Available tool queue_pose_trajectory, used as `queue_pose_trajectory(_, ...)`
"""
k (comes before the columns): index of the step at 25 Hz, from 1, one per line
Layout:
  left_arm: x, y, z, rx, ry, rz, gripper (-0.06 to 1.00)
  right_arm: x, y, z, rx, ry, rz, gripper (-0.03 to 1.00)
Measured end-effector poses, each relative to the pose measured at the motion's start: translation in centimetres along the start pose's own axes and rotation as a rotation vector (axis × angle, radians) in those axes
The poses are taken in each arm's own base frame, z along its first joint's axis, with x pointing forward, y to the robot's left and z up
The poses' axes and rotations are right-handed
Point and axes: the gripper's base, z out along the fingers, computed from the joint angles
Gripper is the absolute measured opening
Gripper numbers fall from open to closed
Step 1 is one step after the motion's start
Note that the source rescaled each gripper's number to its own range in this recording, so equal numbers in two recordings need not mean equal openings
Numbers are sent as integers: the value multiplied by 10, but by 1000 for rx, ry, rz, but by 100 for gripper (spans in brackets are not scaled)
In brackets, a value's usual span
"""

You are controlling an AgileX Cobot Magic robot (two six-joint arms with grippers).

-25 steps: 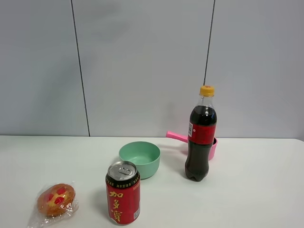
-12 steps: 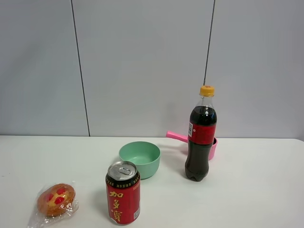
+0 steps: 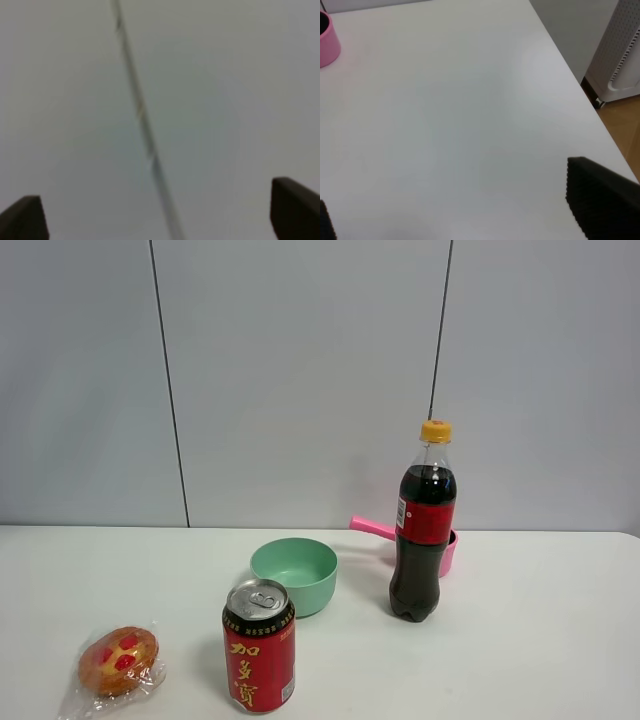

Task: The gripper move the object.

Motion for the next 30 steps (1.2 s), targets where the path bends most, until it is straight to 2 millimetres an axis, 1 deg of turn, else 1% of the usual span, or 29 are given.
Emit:
queue_pose_trajectory(2, 18, -12, -4, 40, 228, 150, 84, 0, 0, 0, 0, 0, 0, 100)
queue_pose_trajectory(3, 25, -17, -8, 85, 326, 171, 84, 0, 0, 0, 0, 0, 0, 100)
queue_pose_trajectory(5, 31, -24, -21, 184, 459, 130, 84, 0, 0, 0, 0, 0, 0, 100)
queue_pose_trajectory(7, 25, -19, -42, 225, 533, 60, 84, 0, 0, 0, 0, 0, 0, 100)
queue_pose_trajectory(11, 7, 6, -86, 171, 616, -35, 84, 0, 0, 0, 0, 0, 0, 100)
queue_pose_trajectory(12, 5, 12, -96, 150, 644, -47, 84, 0, 0, 0, 0, 0, 0, 100)
queue_pose_trajectory(14, -4, 22, -119, 108, 664, -74, 84, 0, 0, 0, 0, 0, 0, 100)
queue_pose_trajectory(17, -20, 33, -154, 41, 640, -107, 84, 0, 0, 0, 0, 0, 0, 100)
queue_pose_trajectory(19, -31, 35, -179, 16, 618, -113, 84, 0, 0, 0, 0, 0, 0, 100)
queue_pose_trajectory(22, -43, 31, -218, 8, 598, -112, 84, 0, 0, 0, 0, 0, 0, 100)
queue_pose_trajectory(25, -50, 25, -252, -1, 585, -138, 84, 0, 0, 0, 0, 0, 0, 100)
queue_pose_trajectory(27, -51, 21, -272, -16, 557, -165, 84, 0, 0, 0, 0, 0, 0, 100)
queue_pose_trajectory(28, -50, 18, -283, -22, 537, -171, 84, 0, 0, 0, 0, 0, 0, 100)
queue_pose_trajectory(30, -42, 12, -303, -29, 519, -180, 84, 0, 0, 0, 0, 0, 0, 100)
